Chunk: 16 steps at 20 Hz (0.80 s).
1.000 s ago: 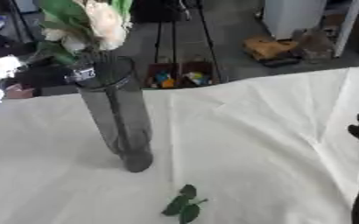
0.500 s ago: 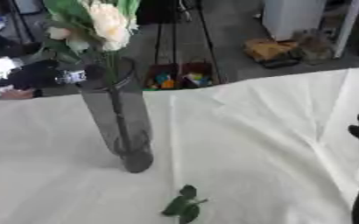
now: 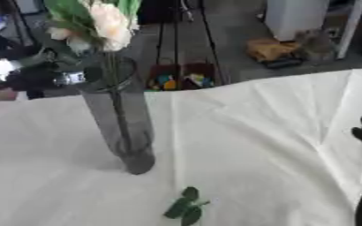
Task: Arrange flowers into the vase.
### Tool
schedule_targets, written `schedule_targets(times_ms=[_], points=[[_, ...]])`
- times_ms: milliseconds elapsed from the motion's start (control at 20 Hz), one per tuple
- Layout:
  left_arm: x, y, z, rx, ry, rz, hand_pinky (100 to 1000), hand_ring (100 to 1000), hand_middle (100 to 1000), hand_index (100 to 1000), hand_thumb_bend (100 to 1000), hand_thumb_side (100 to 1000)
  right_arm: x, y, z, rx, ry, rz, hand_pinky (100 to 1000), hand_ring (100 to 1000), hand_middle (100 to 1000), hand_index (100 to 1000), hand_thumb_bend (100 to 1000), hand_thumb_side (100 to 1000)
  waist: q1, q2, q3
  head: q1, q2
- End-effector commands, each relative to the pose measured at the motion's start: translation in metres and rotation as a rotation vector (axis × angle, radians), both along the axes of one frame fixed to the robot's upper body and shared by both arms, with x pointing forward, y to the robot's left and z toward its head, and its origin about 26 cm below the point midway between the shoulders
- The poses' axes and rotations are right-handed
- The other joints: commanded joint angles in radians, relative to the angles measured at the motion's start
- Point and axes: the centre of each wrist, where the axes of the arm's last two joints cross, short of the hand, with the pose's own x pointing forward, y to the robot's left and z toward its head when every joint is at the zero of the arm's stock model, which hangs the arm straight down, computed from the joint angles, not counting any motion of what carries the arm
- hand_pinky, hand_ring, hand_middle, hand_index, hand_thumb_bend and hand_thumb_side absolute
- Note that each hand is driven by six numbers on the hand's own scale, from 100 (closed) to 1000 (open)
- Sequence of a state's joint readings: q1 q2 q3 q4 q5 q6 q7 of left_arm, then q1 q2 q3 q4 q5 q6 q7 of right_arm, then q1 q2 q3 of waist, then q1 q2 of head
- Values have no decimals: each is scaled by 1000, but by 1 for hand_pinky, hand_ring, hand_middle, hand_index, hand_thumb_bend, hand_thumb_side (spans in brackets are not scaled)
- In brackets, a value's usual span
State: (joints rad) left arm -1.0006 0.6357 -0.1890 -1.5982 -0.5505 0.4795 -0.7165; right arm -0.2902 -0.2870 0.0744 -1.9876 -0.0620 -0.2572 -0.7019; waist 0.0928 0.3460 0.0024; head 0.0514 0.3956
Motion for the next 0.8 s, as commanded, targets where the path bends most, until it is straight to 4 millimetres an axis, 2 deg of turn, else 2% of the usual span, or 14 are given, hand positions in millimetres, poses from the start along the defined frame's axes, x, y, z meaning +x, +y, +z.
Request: schedule_targets(times_ms=[50, 150, 250, 350, 450, 600, 750, 800], points=[[-15, 13, 21, -19, -63, 16, 1000, 982, 960, 1000, 583, 1000, -1, -3, 6, -9, -22, -5, 699, 726, 497, 766, 100, 1000, -7, -23, 6, -2, 7], [-27, 16, 30, -60, -140, 14, 1000, 965, 934, 946, 459, 1000, -1, -4, 7, -8, -26, -7, 699, 726, 497, 766, 100, 1000, -10, -21, 10, -5, 10], [-45, 18, 38, -115, -272, 29, 1000, 934, 904, 951, 361, 1000, -1, -4, 7, -8, -30, -10, 700, 726, 497, 766, 100, 1000, -13, -19, 14, -12, 16], [-67, 17, 42, -189, -433, 47, 1000, 899, 878, 954, 319, 1000, -1, -4, 8, -5, -36, -14, 699, 726, 498, 766, 100, 1000, -19, -16, 18, -22, 27], [-87, 12, 39, -286, -586, 53, 976, 871, 855, 946, 359, 1000, 0, -5, 9, -2, -46, -18, 699, 726, 498, 766, 100, 1000, -26, -13, 23, -33, 38], [-90, 8, 27, -448, -740, 17, 954, 855, 838, 936, 332, 1000, 0, -5, 11, 3, -59, -20, 698, 726, 498, 766, 100, 1000, -35, -9, 27, -37, 44], [-89, 6, 20, -532, -773, -7, 954, 855, 838, 936, 332, 1000, 0, -5, 11, 3, -62, -20, 698, 726, 498, 766, 100, 1000, -36, -8, 27, -37, 44], [-89, 5, 19, -547, -777, -11, 858, 822, 824, 937, 266, 1000, 0, -5, 12, 2, -66, -22, 692, 723, 501, 764, 100, 1000, -38, -9, 26, -34, 46]])
